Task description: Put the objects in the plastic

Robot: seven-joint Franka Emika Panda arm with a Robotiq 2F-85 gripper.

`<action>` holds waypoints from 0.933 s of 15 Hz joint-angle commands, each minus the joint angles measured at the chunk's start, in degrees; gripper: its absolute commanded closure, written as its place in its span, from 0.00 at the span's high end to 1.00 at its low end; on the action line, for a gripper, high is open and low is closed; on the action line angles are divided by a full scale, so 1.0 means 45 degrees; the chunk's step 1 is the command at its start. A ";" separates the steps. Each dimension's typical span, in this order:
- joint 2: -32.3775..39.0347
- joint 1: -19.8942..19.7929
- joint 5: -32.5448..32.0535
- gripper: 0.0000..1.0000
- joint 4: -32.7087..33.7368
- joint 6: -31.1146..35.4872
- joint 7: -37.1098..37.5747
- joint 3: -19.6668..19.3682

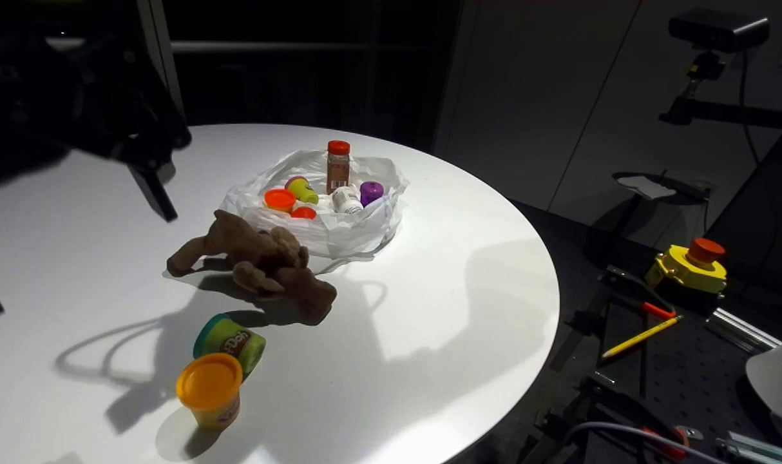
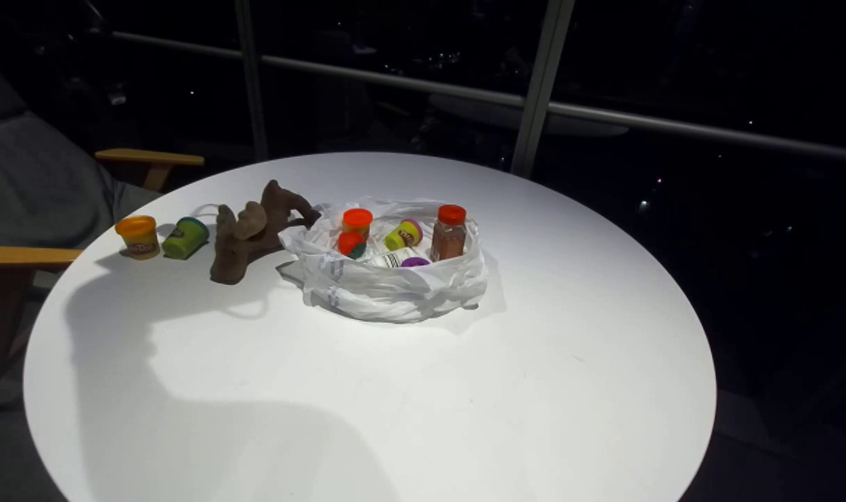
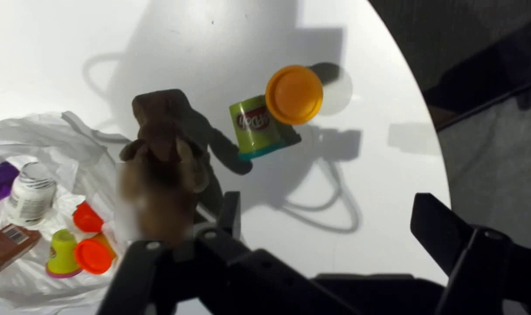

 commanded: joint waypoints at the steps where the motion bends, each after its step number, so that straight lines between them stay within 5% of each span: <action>1: 0.0867 0.0097 0.0657 1.00 0.0003 0.0210 -0.2145 0.0217; 14: 0.1392 0.0926 0.0488 1.00 -0.0917 0.0528 -0.1992 -0.0864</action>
